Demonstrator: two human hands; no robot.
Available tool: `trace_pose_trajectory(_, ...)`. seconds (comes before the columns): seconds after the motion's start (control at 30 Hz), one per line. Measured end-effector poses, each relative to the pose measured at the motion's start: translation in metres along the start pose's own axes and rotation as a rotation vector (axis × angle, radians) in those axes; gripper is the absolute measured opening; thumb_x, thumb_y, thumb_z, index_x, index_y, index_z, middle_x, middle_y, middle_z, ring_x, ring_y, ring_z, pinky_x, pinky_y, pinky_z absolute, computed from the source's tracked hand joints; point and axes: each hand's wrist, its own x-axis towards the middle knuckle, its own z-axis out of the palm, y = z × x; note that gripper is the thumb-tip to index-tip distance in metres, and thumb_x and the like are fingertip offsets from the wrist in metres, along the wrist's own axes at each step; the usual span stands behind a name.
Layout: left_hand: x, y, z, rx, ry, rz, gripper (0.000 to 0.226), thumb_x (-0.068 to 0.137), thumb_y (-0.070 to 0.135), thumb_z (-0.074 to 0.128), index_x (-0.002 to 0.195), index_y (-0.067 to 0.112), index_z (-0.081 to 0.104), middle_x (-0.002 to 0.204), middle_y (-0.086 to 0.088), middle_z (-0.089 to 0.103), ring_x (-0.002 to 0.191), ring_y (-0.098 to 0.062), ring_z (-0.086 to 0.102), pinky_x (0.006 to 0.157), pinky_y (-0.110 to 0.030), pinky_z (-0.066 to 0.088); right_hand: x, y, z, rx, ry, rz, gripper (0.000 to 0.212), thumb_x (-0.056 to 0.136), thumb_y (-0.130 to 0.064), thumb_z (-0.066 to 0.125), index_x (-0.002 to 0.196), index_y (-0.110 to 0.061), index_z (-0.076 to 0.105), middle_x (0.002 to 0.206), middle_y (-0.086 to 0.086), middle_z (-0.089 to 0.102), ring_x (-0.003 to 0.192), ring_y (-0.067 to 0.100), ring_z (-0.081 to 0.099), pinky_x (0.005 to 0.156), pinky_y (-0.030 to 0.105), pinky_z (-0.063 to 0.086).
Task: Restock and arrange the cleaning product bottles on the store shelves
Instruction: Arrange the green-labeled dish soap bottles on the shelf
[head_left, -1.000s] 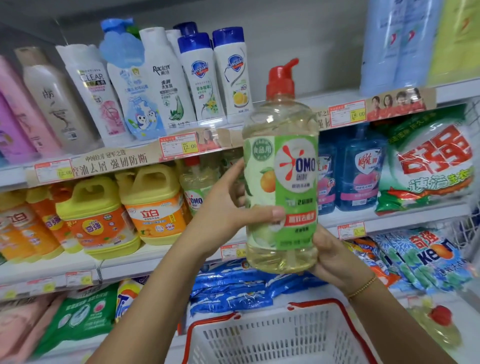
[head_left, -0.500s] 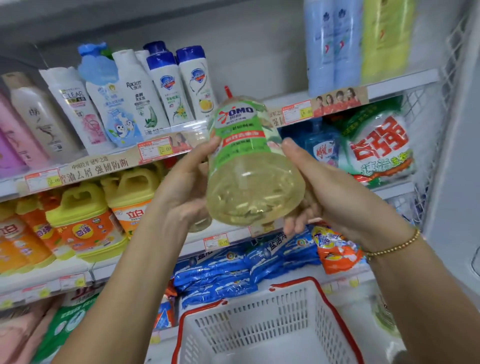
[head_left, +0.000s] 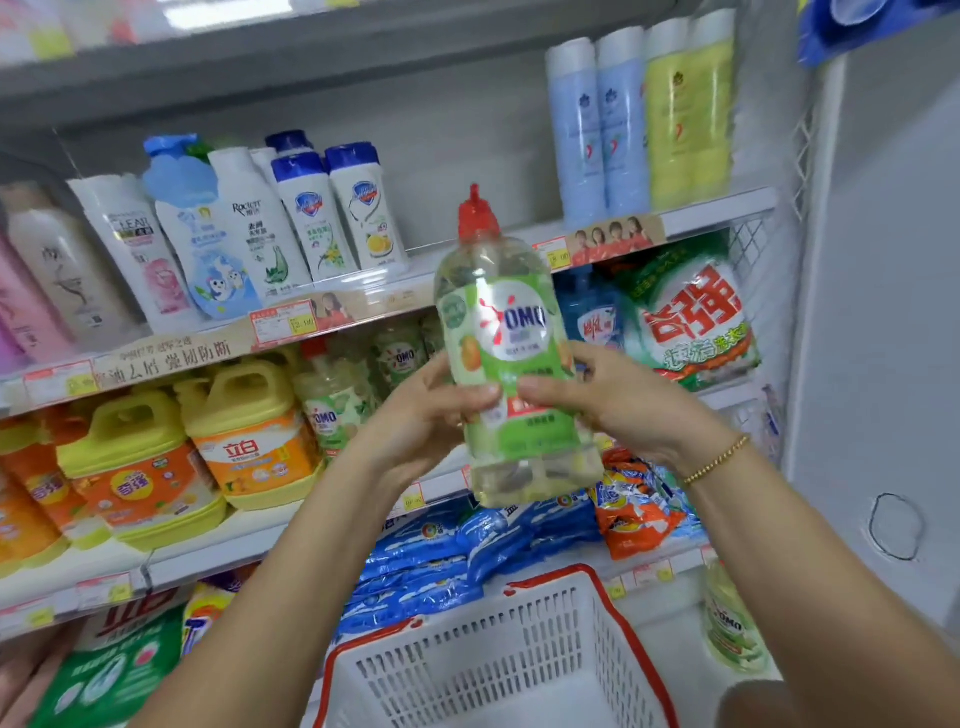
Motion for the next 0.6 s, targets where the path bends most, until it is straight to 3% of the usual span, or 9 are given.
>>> trace_pose_trajectory(0.1, 0.002, -0.016, 0.004, 0.236, 0.183, 0.048, 0.072, 0.061, 0.025, 0.084, 0.125, 0.014, 0.054, 0.113, -0.004, 0.071, 0.104, -0.024, 0.068, 0.085, -0.038, 0.056, 0.008, 0.027, -0.004, 0.128, 0.002, -0.014, 0.047, 0.069, -0.012, 0.076, 0.113, -0.019, 0.060, 0.103, -0.003, 0.073, 0.096, 0.014, 0.070, 0.079, 0.027, 0.057)
trace_pose_trajectory(0.2, 0.007, -0.033, 0.007, 0.397, 0.351, 0.159, 0.060, 0.064, 0.022, 0.085, 0.116, 0.021, 0.055, 0.104, 0.002, 0.072, 0.090, -0.004, 0.070, 0.073, -0.018, 0.056, 0.023, 0.047, -0.006, 0.027, -0.004, -0.010, 0.065, 0.063, 0.000, 0.082, 0.117, -0.025, 0.057, 0.106, -0.004, 0.072, 0.098, 0.011, 0.069, 0.081, 0.030, 0.057)
trace_pose_trajectory(0.3, 0.008, -0.047, -0.007, 0.617, 0.399, 0.296, 0.086, 0.054, 0.019, 0.092, 0.120, 0.043, 0.042, 0.107, 0.027, 0.061, 0.094, 0.021, 0.056, 0.073, 0.002, 0.042, 0.044, 0.065, 0.002, -0.131, 0.041, -0.069, 0.077, 0.057, 0.003, 0.086, 0.119, -0.028, 0.053, 0.109, -0.009, 0.069, 0.103, 0.001, 0.064, 0.088, 0.021, 0.053)
trace_pose_trajectory(0.4, 0.011, -0.057, -0.031, 0.780, 0.362, 0.407, 0.090, 0.054, 0.030, 0.092, 0.123, 0.051, 0.037, 0.117, 0.043, 0.051, 0.111, 0.020, 0.047, 0.085, 0.002, 0.035, 0.067, 0.084, 0.017, -0.242, 0.088, -0.139, 0.065, 0.063, -0.006, 0.086, 0.119, -0.016, 0.057, 0.101, -0.020, 0.064, 0.095, -0.016, 0.059, 0.083, 0.006, 0.047)
trace_pose_trajectory(0.5, 0.024, -0.064, -0.061, 0.928, 0.390, 0.516, 0.084, 0.059, 0.036, 0.090, 0.130, 0.039, 0.045, 0.127, 0.024, 0.051, 0.120, 0.008, 0.046, 0.094, -0.004, 0.035, 0.095, 0.104, 0.031, -0.193, 0.151, -0.166, 0.051, 0.071, -0.008, 0.081, 0.117, -0.008, 0.060, 0.100, -0.013, 0.065, 0.094, -0.005, 0.061, 0.081, 0.010, 0.049)
trace_pose_trajectory(0.6, 0.044, -0.076, -0.091, 1.011, 0.424, 0.533, 0.085, 0.059, 0.026, 0.092, 0.131, 0.027, 0.048, 0.128, 0.007, 0.050, 0.122, 0.005, 0.043, 0.099, -0.006, 0.033, 0.122, 0.122, 0.037, -0.237, 0.204, -0.160, 0.040, 0.078, -0.009, 0.076, 0.112, -0.022, 0.058, 0.098, -0.016, 0.062, 0.093, 0.002, 0.059, 0.079, 0.012, 0.049)
